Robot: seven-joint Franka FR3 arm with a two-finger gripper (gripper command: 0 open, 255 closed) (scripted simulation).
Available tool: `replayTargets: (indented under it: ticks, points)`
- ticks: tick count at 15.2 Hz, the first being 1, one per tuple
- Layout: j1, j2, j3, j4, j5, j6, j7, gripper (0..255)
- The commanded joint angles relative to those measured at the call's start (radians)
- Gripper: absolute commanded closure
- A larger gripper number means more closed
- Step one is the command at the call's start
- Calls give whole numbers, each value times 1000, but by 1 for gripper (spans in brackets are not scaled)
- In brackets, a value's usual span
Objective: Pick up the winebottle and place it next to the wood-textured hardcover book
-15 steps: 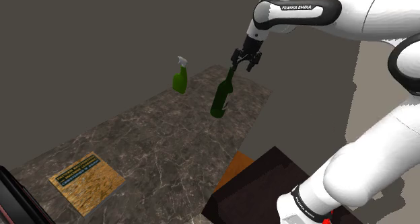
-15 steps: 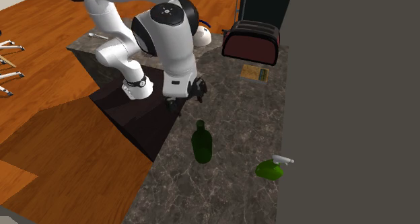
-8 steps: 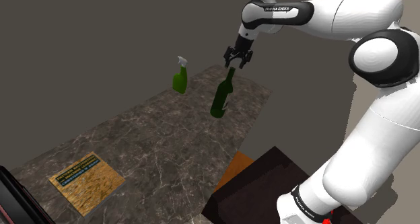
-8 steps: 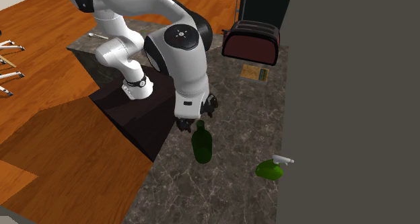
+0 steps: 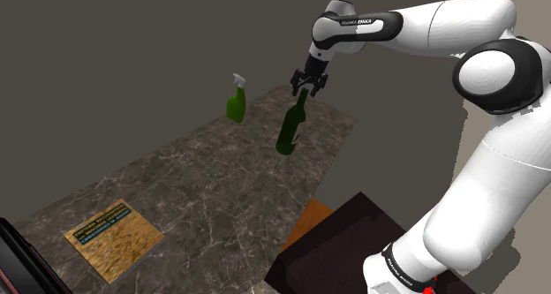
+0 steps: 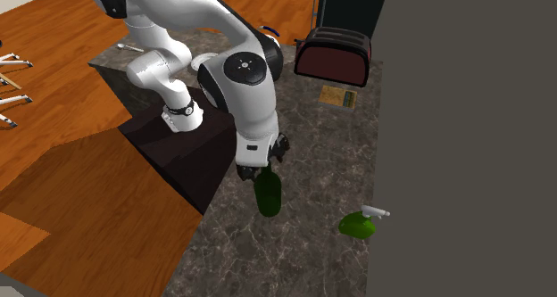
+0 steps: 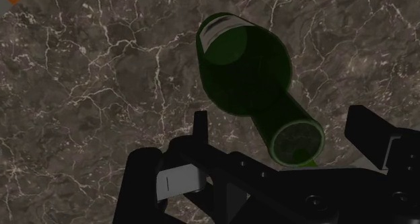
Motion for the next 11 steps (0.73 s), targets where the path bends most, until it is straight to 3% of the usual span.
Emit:
replayTargets:
  ticks: [1, 5, 6, 11]
  points:
    - [0, 0, 0, -2, 0, 3, 0, 0]
    - [0, 0, 0, -2, 0, 3, 0, 0]
    - [0, 0, 0, -2, 0, 3, 0, 255]
    - [0, 0, 0, -2, 0, 3, 0, 255]
